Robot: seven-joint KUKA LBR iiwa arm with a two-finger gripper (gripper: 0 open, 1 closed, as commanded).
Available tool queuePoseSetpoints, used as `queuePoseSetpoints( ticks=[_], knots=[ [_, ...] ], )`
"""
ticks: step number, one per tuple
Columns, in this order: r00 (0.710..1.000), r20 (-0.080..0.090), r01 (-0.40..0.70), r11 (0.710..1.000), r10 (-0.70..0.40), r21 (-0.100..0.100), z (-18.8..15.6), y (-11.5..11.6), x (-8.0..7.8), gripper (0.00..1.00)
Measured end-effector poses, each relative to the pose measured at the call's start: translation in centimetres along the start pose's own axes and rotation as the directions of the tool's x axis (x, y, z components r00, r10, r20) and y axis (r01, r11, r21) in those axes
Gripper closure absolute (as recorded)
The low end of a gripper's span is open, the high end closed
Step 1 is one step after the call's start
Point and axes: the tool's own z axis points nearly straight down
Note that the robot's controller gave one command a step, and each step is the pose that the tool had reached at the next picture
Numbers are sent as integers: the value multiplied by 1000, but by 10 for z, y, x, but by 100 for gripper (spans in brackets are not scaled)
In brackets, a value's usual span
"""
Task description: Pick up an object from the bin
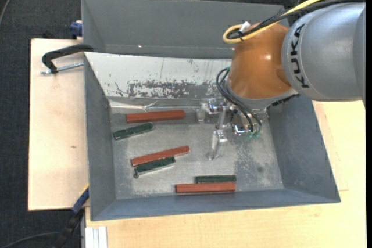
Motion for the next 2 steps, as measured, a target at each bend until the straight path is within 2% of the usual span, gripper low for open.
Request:
queuePoseSetpoints(
  ticks=[1,2],
  knots=[
    [936,-12,352,936,-352,-3,64,67,0,0],
    [937,-8,350,937,-350,1,62,65,-2,100]
  ],
)
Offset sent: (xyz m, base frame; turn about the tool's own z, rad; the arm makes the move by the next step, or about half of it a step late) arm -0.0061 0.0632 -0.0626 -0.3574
